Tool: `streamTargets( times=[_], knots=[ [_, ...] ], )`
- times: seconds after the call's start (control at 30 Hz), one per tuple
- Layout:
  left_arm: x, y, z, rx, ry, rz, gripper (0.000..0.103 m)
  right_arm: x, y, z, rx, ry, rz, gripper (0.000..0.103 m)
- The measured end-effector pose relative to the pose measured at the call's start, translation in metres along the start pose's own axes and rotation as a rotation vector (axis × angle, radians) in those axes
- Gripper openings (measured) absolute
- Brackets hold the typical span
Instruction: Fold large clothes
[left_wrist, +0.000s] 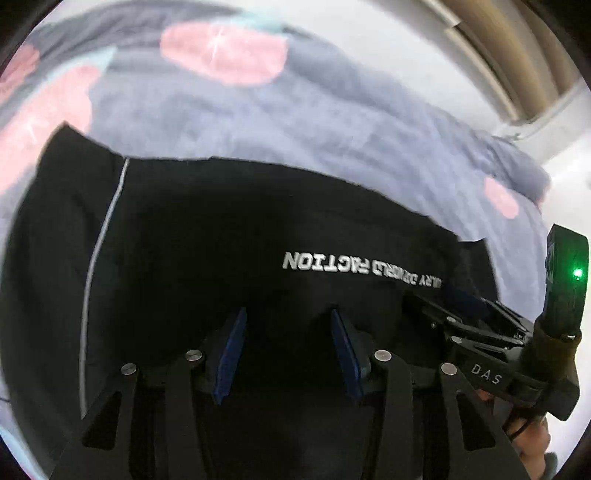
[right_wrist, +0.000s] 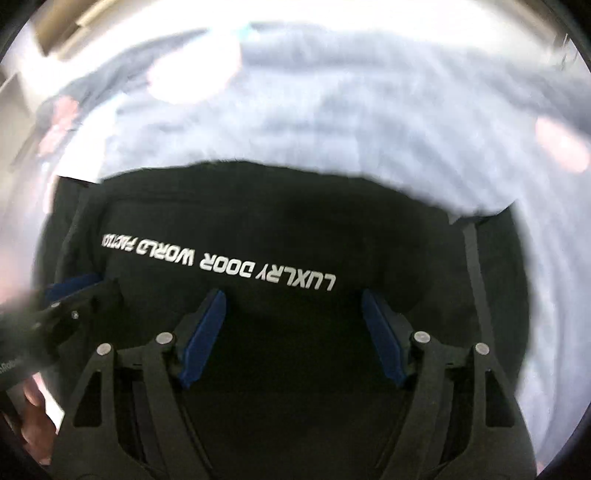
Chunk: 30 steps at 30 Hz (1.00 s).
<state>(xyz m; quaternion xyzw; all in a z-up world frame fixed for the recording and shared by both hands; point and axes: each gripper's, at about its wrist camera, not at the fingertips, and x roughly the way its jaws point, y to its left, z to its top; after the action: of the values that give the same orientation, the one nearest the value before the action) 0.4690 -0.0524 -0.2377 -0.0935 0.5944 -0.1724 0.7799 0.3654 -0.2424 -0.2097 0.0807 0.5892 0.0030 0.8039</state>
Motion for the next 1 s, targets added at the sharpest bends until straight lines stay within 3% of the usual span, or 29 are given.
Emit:
streamTargets(
  times=[0.17,0.3,0.57,0.73,0.87,1.0],
  knots=[
    [0.023,0.008,0.000,-0.017,-0.008,0.018,0.049,0.020,0.006,-0.005,-0.037,0.000,-0.049,0.078],
    [0.024,-0.003,-0.002,0.052,-0.014,0.047,0.049,0.018,0.004,-0.002,-0.048,0.008,-0.043,0.081],
    [-0.057,0.007,-0.031,0.090,-0.110,0.019,0.049,-0.067,-0.026,-0.047,-0.008,-0.089,0.020,0.081],
    [-0.106,0.051,-0.063,0.008,-0.162,0.021,0.050,-0.103,-0.065,-0.090,0.071,-0.130,0.026,0.081],
    [-0.133,0.106,-0.088,-0.118,-0.176,0.035,0.051,-0.114,-0.104,-0.121,0.159,-0.116,0.018,0.084],
    [-0.131,0.156,-0.096,-0.261,-0.139,-0.068,0.053,-0.100,-0.138,-0.141,0.226,-0.051,0.023,0.084]
  ],
)
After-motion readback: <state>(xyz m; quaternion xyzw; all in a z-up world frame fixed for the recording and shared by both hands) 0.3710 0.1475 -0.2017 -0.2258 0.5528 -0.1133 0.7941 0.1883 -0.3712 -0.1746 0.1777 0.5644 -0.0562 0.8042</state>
